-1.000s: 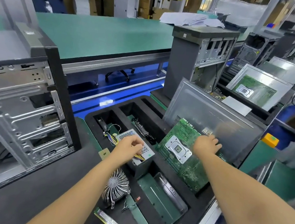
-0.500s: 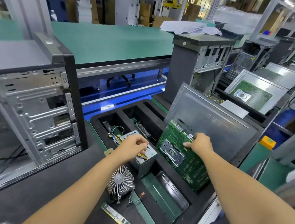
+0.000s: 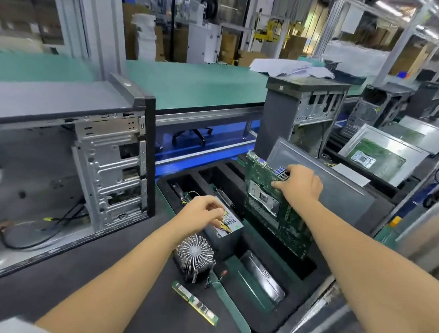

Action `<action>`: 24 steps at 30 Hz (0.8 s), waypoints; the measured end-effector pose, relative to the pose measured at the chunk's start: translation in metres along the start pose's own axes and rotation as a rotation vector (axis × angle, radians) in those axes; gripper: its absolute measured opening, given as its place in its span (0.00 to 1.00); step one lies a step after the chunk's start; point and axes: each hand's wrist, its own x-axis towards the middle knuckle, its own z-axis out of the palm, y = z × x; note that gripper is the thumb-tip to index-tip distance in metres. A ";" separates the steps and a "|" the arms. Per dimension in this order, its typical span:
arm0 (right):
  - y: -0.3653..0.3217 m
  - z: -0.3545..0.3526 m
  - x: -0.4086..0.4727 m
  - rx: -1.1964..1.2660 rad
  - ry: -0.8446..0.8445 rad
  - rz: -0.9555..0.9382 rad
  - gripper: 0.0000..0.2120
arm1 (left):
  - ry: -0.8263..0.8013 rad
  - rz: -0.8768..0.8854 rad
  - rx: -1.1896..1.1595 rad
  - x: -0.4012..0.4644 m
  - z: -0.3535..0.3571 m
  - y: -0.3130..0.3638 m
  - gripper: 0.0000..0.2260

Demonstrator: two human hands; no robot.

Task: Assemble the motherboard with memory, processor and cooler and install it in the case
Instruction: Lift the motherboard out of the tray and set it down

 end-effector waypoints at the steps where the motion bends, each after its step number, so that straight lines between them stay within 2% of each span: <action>1: -0.006 -0.010 -0.005 -0.001 0.017 -0.030 0.24 | 0.004 0.008 -0.027 -0.007 -0.001 0.003 0.04; 6: -0.043 -0.050 -0.048 0.043 0.131 -0.229 0.29 | 0.093 -0.099 -0.258 -0.043 -0.014 0.009 0.12; 8: -0.060 -0.062 -0.069 0.091 0.170 -0.318 0.27 | 0.142 -0.167 -0.392 -0.057 -0.023 0.006 0.16; 13: -0.096 -0.082 -0.126 0.145 0.208 -0.579 0.25 | 0.085 -0.376 -0.923 -0.098 -0.061 -0.015 0.33; 17: -0.116 -0.086 -0.178 0.163 0.274 -0.790 0.26 | 0.105 -0.417 -1.231 -0.140 -0.100 -0.039 0.43; 20: -0.127 -0.075 -0.218 0.238 0.331 -1.019 0.25 | 0.152 -0.360 -1.290 -0.173 -0.124 -0.058 0.42; 24: -0.129 -0.033 -0.260 0.309 0.424 -1.361 0.24 | 0.339 -0.335 -1.151 -0.214 -0.140 -0.080 0.23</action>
